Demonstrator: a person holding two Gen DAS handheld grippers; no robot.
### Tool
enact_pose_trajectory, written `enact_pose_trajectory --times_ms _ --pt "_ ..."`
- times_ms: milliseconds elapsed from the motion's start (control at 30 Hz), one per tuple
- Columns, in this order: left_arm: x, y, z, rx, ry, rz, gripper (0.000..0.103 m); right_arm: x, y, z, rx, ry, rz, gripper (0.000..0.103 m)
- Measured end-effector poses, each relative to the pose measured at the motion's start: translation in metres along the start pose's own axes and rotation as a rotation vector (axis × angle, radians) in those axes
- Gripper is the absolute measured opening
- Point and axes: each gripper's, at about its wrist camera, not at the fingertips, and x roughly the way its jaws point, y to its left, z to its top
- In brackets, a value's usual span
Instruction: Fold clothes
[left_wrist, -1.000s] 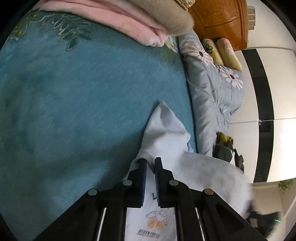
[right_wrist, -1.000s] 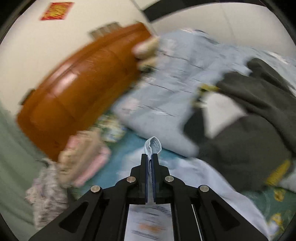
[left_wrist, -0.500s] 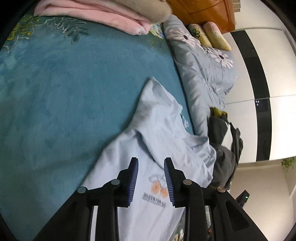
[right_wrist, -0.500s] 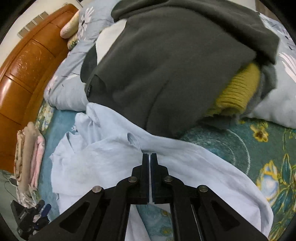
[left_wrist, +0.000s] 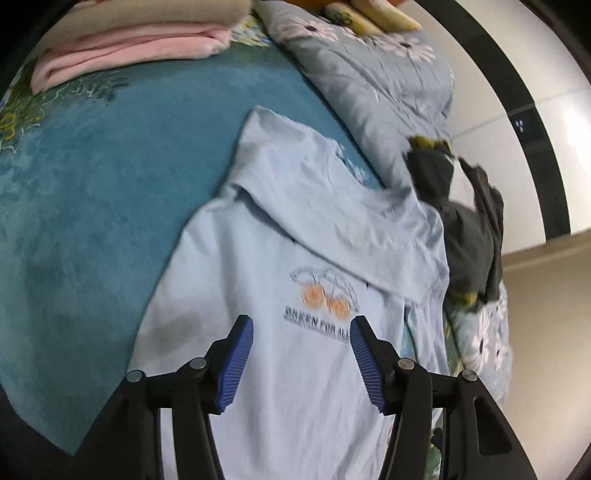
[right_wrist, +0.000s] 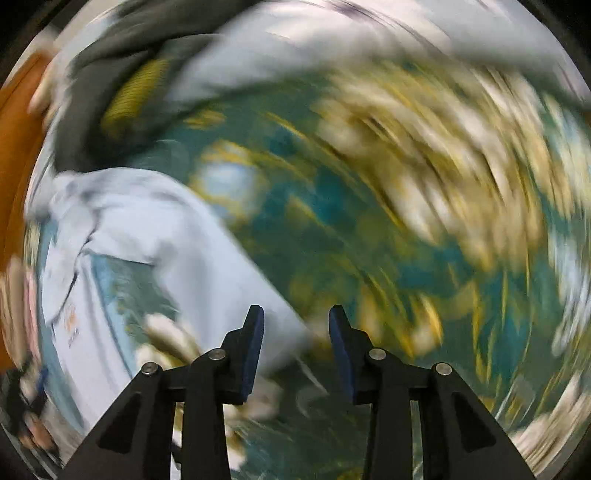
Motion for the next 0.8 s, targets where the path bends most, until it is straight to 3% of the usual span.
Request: enact_pose_trajectory --times_ms 67,267,367,467,533,667,800 --pt "-0.007 -0.002 -0.004 0.010 -0.010 0.003 0.059 0.006 -0.020 -0.013 0.123 -0.012 0.109 0.038" --pt "-0.032 -0.007 -0.014 0.029 -0.057 0.005 0.059 0.015 -0.029 -0.016 0.338 -0.087 0.207 0.040" --pt "-0.043 -0.008 -0.018 0.030 -0.077 0.004 0.059 0.015 -0.021 -0.013 0.331 -0.097 0.197 0.035" --pt "-0.051 -0.007 -0.018 0.032 -0.094 0.004 0.059 0.016 -0.015 -0.013 0.313 -0.093 0.195 0.022" --pt "-0.057 -0.005 -0.017 0.030 -0.105 0.004 0.059 0.019 -0.008 -0.015 0.310 -0.090 0.197 0.006" --pt "-0.059 0.002 -0.016 0.015 -0.112 0.006 0.059 0.012 -0.001 -0.016 0.312 -0.128 0.222 0.004" --pt "-0.055 0.012 -0.014 -0.010 -0.103 0.006 0.059 -0.024 0.021 0.002 0.263 -0.220 0.285 0.003"
